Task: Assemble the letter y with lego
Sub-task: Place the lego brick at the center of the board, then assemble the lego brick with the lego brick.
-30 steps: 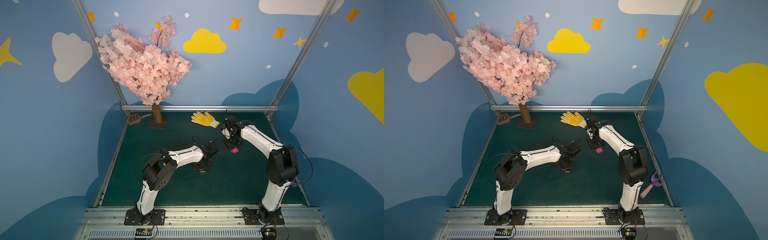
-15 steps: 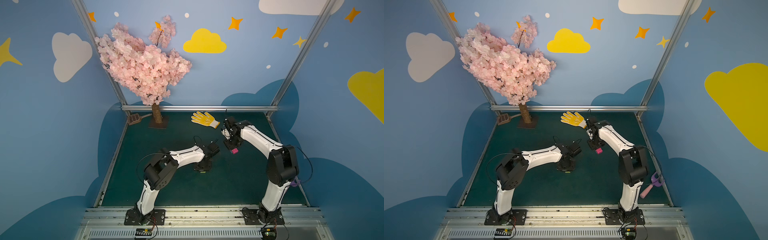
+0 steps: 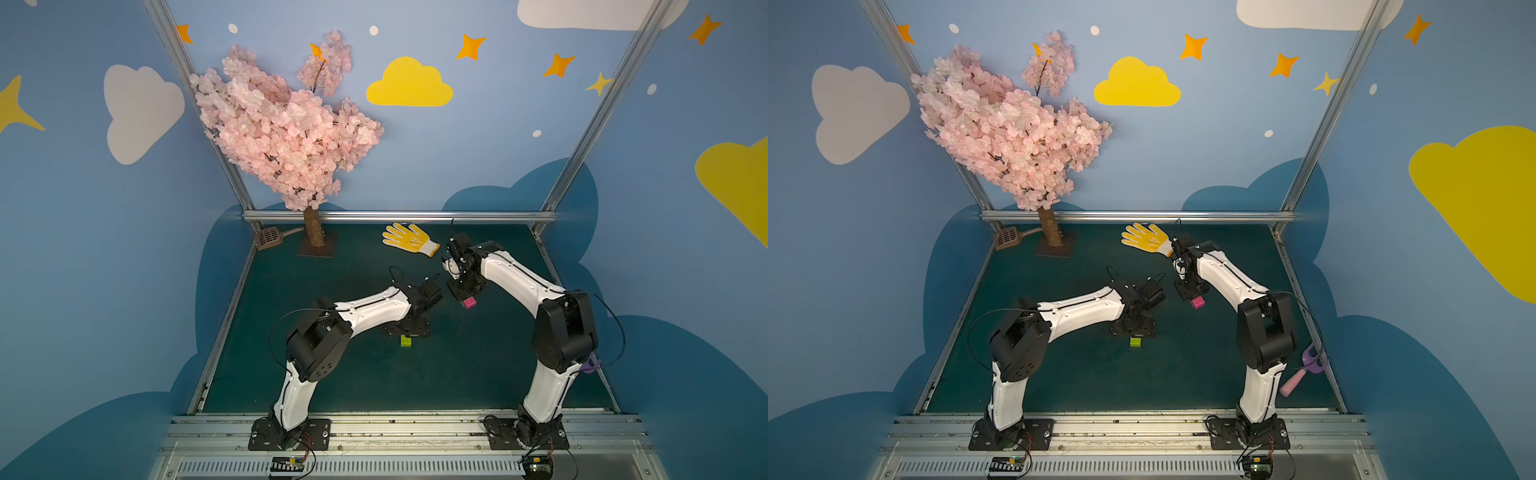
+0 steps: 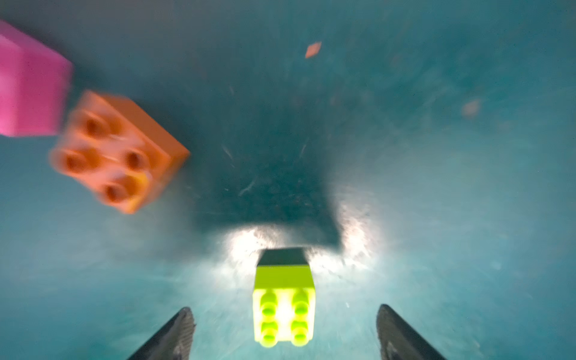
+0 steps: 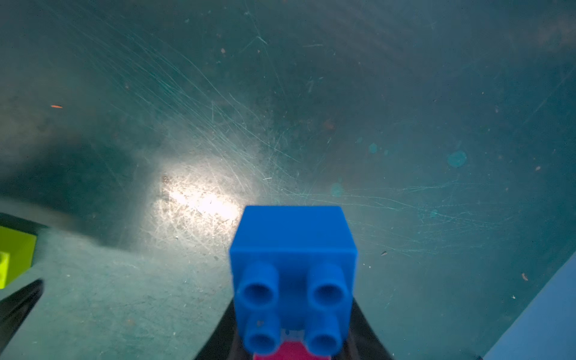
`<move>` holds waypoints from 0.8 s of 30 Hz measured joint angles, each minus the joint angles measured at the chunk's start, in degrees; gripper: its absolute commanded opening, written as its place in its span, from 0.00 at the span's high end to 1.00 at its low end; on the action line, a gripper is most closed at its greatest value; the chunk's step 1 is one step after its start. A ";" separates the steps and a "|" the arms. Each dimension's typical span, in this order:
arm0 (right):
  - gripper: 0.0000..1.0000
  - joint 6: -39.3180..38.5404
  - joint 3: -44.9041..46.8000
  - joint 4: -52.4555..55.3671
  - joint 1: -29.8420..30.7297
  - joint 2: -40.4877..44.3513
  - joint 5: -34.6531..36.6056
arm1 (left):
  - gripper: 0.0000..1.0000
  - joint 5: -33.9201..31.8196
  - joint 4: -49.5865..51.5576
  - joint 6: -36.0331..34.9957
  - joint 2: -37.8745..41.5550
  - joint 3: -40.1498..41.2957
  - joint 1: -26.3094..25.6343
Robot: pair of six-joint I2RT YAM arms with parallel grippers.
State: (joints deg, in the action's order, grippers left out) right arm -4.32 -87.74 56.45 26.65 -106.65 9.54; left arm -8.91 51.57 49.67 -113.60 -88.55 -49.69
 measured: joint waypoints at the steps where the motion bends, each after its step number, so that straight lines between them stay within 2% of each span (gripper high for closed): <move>1: 0.90 -0.52 0.00 0.00 0.20 0.09 -0.44 | 0.06 -0.22 0.35 -0.46 1.75 -0.35 0.85; 4: 0.90 -2.43 0.00 0.00 1.46 0.55 -1.81 | 0.06 0.42 0.44 -2.73 9.99 0.24 7.21; 8: 0.91 -7.06 -0.11 -0.04 5.95 0.70 -4.04 | 0.05 0.92 -2.05 -7.45 22.16 4.33 23.04; 12: 0.93 -12.59 -1.49 0.26 11.32 -0.02 -6.05 | 0.04 1.99 -2.08 -13.27 26.62 7.19 35.39; 16: 0.93 -18.69 -3.45 0.15 15.12 -1.68 -9.20 | 0.03 5.62 -1.95 -18.64 24.46 7.89 40.89; 24: 0.95 -27.39 -2.32 -1.27 21.09 -2.38 -9.18 | 0.03 13.40 -1.79 -24.11 16.26 8.76 44.00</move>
State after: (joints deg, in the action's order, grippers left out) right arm -31.70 -90.06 55.18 47.75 -109.03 0.36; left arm 4.49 49.78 25.56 -97.34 -79.79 -5.69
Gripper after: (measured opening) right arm 0.342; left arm 0.965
